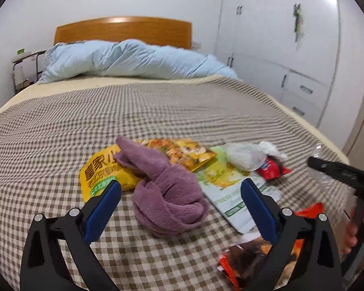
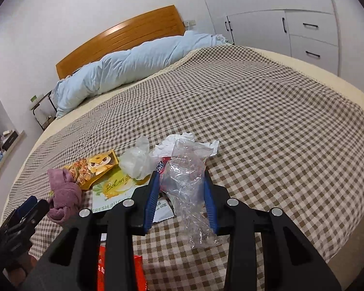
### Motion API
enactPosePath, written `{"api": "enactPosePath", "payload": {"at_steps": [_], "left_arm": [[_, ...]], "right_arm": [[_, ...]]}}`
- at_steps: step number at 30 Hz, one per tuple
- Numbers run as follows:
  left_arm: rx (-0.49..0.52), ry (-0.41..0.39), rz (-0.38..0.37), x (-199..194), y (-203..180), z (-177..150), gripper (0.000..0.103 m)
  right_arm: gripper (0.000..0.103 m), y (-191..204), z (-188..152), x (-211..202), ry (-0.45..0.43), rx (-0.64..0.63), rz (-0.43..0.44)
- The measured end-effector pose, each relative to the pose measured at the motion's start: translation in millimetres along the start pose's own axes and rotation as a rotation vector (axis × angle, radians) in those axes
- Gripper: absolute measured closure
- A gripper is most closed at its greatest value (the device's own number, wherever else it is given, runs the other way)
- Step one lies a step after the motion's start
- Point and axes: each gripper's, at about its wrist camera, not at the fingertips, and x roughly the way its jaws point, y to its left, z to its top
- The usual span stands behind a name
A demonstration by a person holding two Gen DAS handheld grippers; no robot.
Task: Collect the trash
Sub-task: 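Reach the left tool to the purple cloth and close on it, then lift the purple cloth off the bed with the left tool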
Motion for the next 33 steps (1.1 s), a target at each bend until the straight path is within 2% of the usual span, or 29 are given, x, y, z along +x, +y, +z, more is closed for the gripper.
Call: {"api": "enactPosePath", "payload": {"at_steps": [5,7,10,14,20,29,33], "left_arm": [[-0.007,0.021,0.062,13,-1,-1,0.008],[-0.011,0.052,0.076,20,-1,-3,0.013],[-0.034,0.099,0.047,31,3,-5,0.019],[-0.064,0.152,0.049,42,9,-9,0.026],[-0.116,0.205,0.017,52,18,-17,0.032],[-0.154,0.177,-0.018,44,24,-21,0.05],[-0.186,0.157,-0.043,37,32,-23,0.055]], "right_arm": [[0.068,2,-3,1,0.006,-0.003,0.023],[0.068,3,-4,2,0.003,-0.009,0.019],[0.067,2,-4,3,0.002,-0.006,0.017],[0.067,0,-6,3,0.006,-0.006,0.017],[0.067,-1,-6,2,0.003,-0.009,0.014],[0.067,1,-8,2,0.001,-0.012,0.013],[0.067,2,-9,3,0.002,-0.022,0.006]]}}
